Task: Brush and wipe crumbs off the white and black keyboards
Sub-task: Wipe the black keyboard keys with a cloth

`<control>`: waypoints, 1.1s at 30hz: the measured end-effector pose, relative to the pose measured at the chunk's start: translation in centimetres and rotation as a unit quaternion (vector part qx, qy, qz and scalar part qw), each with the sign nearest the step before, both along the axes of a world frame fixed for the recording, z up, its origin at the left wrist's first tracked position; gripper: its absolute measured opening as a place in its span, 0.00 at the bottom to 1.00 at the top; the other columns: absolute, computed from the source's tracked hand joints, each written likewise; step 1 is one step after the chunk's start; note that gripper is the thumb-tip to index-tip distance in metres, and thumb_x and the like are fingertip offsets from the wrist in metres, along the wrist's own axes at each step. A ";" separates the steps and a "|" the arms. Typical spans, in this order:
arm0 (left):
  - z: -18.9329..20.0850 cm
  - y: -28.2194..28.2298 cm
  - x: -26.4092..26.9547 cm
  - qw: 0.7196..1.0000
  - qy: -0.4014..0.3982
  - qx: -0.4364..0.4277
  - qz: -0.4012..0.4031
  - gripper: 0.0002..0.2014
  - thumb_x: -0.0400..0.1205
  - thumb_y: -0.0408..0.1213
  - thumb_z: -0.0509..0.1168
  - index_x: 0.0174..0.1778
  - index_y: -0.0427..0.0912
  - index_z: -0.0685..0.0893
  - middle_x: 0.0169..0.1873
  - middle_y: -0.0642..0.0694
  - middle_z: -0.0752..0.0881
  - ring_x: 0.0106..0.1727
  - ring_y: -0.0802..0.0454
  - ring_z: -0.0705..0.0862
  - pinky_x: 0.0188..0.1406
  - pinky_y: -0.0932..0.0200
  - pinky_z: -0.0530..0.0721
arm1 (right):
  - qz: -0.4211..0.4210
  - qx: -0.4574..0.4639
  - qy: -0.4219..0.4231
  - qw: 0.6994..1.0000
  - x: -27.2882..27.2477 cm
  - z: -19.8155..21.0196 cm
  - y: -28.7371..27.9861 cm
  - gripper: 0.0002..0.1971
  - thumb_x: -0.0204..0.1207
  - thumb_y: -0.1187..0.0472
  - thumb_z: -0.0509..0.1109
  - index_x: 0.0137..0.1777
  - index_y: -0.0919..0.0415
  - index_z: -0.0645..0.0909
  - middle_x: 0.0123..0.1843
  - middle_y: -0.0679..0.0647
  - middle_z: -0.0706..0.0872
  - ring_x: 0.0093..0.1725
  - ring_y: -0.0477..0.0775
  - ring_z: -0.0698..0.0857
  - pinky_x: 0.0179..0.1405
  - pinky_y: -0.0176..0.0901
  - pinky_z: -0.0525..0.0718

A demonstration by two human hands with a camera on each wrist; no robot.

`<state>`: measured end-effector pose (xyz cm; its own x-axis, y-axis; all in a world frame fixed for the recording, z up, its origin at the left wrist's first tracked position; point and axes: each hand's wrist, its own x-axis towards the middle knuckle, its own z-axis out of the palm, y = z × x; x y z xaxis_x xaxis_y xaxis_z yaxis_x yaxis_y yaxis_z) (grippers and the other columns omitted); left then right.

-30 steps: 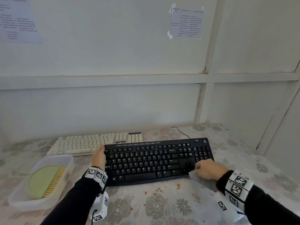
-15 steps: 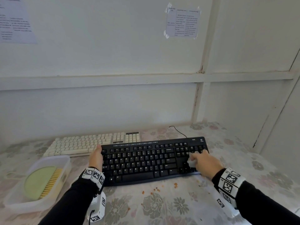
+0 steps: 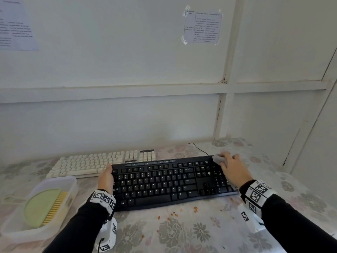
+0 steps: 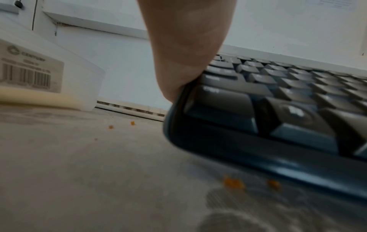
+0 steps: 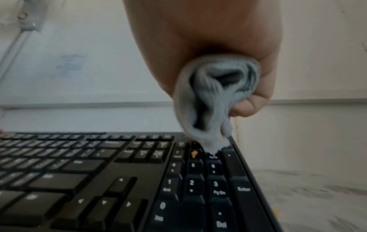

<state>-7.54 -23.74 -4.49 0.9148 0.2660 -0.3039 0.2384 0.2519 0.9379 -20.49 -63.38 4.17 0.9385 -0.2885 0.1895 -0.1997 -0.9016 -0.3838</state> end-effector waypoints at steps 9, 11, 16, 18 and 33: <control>-0.3 -0.1 0.5 1.000 0.015 -0.003 0.004 0.42 0.74 0.65 0.56 0.78 0.38 0.67 0.76 0.39 0.71 0.76 0.40 0.71 0.75 0.38 0.67 | 0.018 -0.052 0.192 0.980 -2.5 -3.3 -0.1 0.14 0.81 0.58 0.56 0.64 0.50 0.76 0.60 0.54 0.83 0.52 0.52 0.83 0.54 0.42 0.83; -0.2 -0.1 0.4 1.000 0.011 0.005 0.005 0.38 0.80 0.62 0.54 0.80 0.37 0.63 0.78 0.39 0.67 0.78 0.41 0.67 0.77 0.39 0.65 | 0.016 -0.053 0.259 0.964 -3.2 -2.3 0.0 0.14 0.80 0.60 0.58 0.62 0.52 0.80 0.61 0.52 0.82 0.56 0.51 0.81 0.55 0.38 0.79; -0.6 -0.2 0.7 1.000 0.004 0.024 0.000 0.35 0.85 0.58 0.51 0.81 0.36 0.60 0.80 0.39 0.63 0.80 0.42 0.63 0.79 0.41 0.61 | -0.018 0.056 0.110 0.992 -2.2 0.2 -1.1 0.13 0.82 0.50 0.60 0.59 0.56 0.78 0.45 0.48 0.80 0.41 0.45 0.81 0.38 0.33 0.77; -0.5 -0.1 0.7 1.000 0.006 0.024 0.005 0.35 0.84 0.58 0.52 0.80 0.36 0.62 0.79 0.38 0.65 0.79 0.41 0.65 0.78 0.40 0.63 | -0.014 0.028 0.020 0.999 -1.1 0.5 -1.2 0.14 0.84 0.55 0.56 0.66 0.56 0.74 0.46 0.51 0.77 0.34 0.43 0.77 0.30 0.29 0.72; 0.2 -0.2 0.1 0.999 -0.013 0.035 0.006 0.35 0.84 0.59 0.52 0.79 0.36 0.65 0.78 0.38 0.68 0.78 0.41 0.67 0.78 0.40 0.64 | -0.016 0.009 0.207 0.978 -2.9 -0.1 -0.4 0.12 0.81 0.52 0.59 0.58 0.56 0.79 0.52 0.51 0.82 0.47 0.49 0.80 0.47 0.36 0.77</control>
<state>-7.43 -23.91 -4.25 0.9186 0.2970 -0.2609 0.2119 0.1873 0.9592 -23.37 -63.73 4.05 0.9245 -0.3182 -0.2100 -0.3687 -0.8864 -0.2798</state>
